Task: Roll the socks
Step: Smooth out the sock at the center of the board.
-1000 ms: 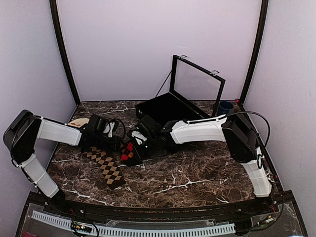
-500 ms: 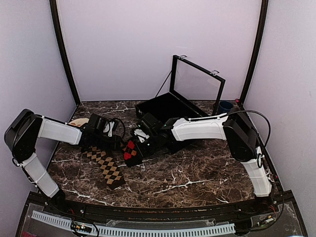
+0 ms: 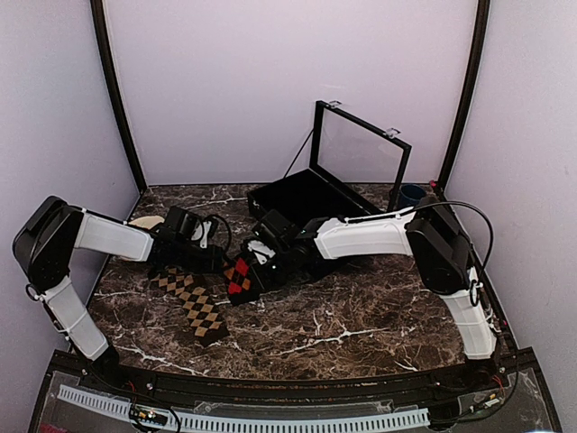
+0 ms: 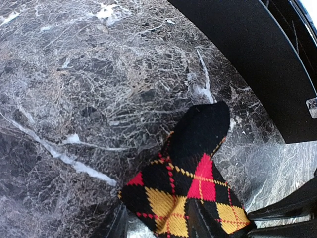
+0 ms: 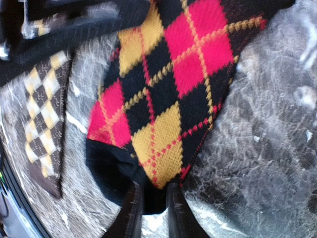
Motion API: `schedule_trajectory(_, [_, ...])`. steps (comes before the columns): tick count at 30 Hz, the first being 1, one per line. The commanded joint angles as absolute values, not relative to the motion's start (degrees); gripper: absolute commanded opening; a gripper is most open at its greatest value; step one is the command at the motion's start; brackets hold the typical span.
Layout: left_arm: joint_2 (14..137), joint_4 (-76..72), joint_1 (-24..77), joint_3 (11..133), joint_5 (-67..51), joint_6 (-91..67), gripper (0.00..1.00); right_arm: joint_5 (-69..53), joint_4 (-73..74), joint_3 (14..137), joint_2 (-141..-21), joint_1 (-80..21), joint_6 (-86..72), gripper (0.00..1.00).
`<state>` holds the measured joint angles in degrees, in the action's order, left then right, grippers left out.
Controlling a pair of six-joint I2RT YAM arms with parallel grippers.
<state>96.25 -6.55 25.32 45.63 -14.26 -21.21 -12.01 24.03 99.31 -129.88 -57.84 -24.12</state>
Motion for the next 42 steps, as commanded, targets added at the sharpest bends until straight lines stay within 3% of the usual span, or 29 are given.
schedule_trajectory(1, [96.98,-4.42,25.11,46.83,-12.91,-21.19,0.45,-13.43,23.06,97.55,-129.38,-57.65,-24.31,0.22])
schedule_trajectory(4, [97.68,-4.48,25.11,46.97,-13.08,-21.56,0.45,-13.20,23.33,97.39,-129.16,-57.57,-24.11,0.30])
schedule_trajectory(11, [98.16,-4.81,25.05,47.43,-12.88,-21.71,0.45,-11.99,22.75,96.89,-126.89,-56.93,-22.82,0.38])
schedule_trajectory(21, [100.21,-4.73,24.70,48.79,-12.14,-21.57,0.44,-12.36,20.14,98.76,-125.08,-53.75,-22.34,0.40])
schedule_trajectory(31, [102.40,-2.84,24.45,50.10,-11.55,-21.54,0.42,-17.22,19.40,110.39,-132.90,-49.45,-23.64,0.34])
schedule_trajectory(42, [105.28,-2.46,22.95,52.63,-17.59,-16.37,0.40,-22.36,20.49,117.83,-139.92,-45.87,-20.09,0.45])
